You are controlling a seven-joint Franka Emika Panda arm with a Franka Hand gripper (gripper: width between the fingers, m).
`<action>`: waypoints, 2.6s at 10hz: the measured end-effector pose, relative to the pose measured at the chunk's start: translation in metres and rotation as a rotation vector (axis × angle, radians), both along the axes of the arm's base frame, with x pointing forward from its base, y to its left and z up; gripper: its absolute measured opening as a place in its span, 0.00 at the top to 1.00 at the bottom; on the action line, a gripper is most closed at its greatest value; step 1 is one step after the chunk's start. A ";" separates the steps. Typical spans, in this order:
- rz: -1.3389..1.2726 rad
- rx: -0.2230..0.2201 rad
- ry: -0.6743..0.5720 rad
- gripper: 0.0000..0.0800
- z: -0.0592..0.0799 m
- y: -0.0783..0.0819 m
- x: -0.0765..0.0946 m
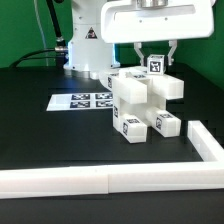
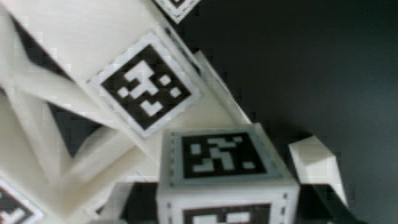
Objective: Assemble chair
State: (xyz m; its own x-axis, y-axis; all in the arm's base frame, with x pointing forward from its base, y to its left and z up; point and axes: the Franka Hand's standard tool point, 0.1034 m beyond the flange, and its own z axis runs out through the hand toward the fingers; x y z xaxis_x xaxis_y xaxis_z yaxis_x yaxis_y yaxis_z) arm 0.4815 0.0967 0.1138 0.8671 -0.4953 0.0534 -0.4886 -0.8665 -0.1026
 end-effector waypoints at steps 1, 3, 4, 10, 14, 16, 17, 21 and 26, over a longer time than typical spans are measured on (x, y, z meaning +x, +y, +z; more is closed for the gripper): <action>-0.052 0.007 0.003 0.64 0.000 0.001 0.000; -0.171 0.025 0.012 0.64 0.000 0.001 0.000; -0.216 0.031 0.015 0.64 0.000 0.002 0.000; -0.539 0.081 0.042 0.64 0.000 0.005 -0.001; -0.760 0.110 0.064 0.64 0.000 0.009 -0.002; -0.841 0.123 0.073 0.64 -0.001 0.011 -0.003; -0.836 0.122 0.073 0.64 -0.001 0.011 -0.003; -0.718 0.105 0.087 0.21 0.000 0.015 -0.003; -0.203 0.042 0.044 0.19 0.001 0.017 -0.001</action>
Offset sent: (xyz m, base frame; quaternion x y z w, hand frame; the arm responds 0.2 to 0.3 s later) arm 0.0000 0.0000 0.0000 0.0000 0.0000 0.1296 0.9916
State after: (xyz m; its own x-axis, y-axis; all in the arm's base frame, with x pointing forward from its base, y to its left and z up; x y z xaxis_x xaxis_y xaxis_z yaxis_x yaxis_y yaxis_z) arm 0.4808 0.1140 0.1150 0.7506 -0.6607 -0.0065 -0.6572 -0.7454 -0.1115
